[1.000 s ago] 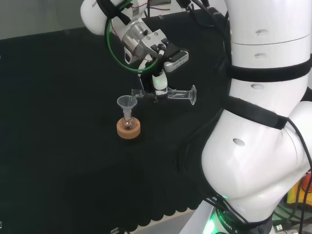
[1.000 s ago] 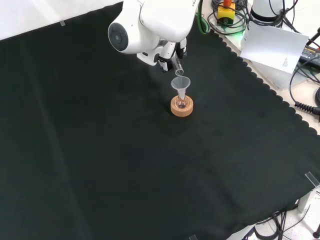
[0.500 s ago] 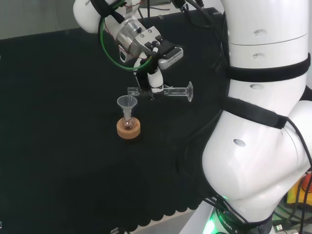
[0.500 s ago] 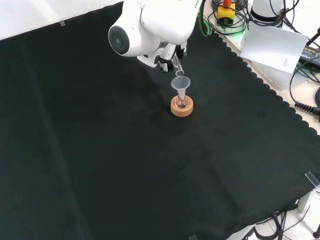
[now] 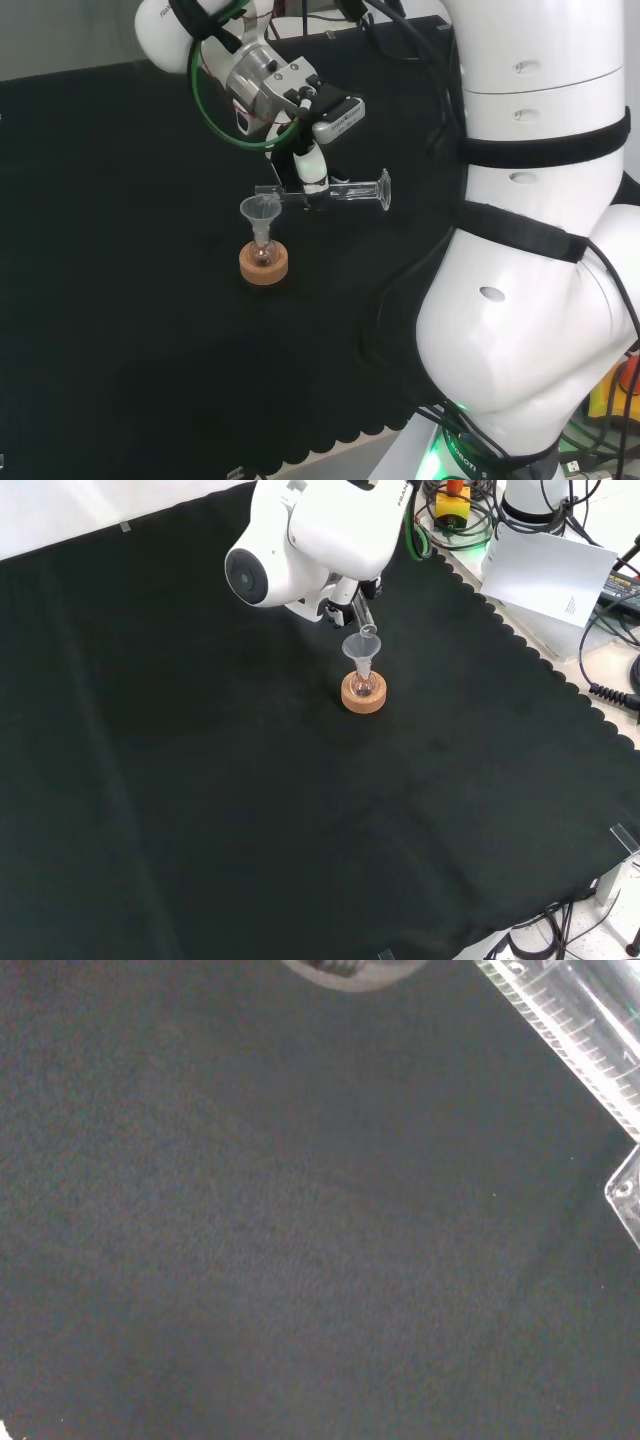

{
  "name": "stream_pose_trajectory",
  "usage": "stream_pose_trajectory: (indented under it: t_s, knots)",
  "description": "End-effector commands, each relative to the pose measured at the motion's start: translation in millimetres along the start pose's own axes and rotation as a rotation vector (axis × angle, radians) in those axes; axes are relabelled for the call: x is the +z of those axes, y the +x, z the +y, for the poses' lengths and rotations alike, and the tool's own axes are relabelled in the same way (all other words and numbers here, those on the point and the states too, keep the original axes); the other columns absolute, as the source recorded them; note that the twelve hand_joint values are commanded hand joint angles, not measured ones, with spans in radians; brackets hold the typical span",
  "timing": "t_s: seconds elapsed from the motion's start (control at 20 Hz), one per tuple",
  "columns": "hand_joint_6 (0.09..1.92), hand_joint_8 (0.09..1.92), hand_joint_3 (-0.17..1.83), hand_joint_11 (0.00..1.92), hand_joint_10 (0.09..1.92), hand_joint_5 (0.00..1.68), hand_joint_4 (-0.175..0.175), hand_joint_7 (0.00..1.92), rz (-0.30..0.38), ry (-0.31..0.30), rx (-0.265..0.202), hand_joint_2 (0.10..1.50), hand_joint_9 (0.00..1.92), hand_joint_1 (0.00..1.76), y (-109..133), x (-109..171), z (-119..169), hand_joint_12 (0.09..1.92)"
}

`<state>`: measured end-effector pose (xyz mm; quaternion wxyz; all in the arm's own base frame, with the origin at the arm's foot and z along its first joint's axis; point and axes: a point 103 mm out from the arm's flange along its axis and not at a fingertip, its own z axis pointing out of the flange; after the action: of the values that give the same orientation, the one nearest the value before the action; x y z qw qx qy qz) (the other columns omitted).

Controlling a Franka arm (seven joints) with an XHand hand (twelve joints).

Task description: Pour the water from the graduated cylinder into the round-bottom flask.

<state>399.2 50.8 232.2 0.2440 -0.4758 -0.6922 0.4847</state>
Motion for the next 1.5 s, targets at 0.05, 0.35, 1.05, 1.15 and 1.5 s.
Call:
stream_pose_trajectory:
  t_s: [0.05,0.35,1.05,1.15,1.5]
  knots:
    - [0.91,0.89,0.00,1.23,0.09,1.03,-0.175,1.07,0.001,0.013,-0.004,1.08,1.47,1.27,-12,8,-3,0.78]
    - [0.91,0.89,0.00,1.23,0.09,1.03,-0.175,1.07,0.004,0.023,-0.003,1.08,1.48,1.27,-15,8,-4,0.78]
    - [0.91,0.89,0.00,1.24,0.09,1.03,-0.175,1.08,-0.006,0.049,0.005,1.08,1.48,1.27,-18,9,-5,0.78]
    - [0.91,0.89,0.00,1.24,0.09,1.03,-0.175,1.08,-0.006,0.050,0.006,1.08,1.48,1.27,-18,9,-6,0.78]
    - [0.91,0.89,0.00,1.24,0.09,1.03,-0.175,1.08,-0.028,0.063,0.025,1.08,1.48,1.27,-9,3,-4,0.78]
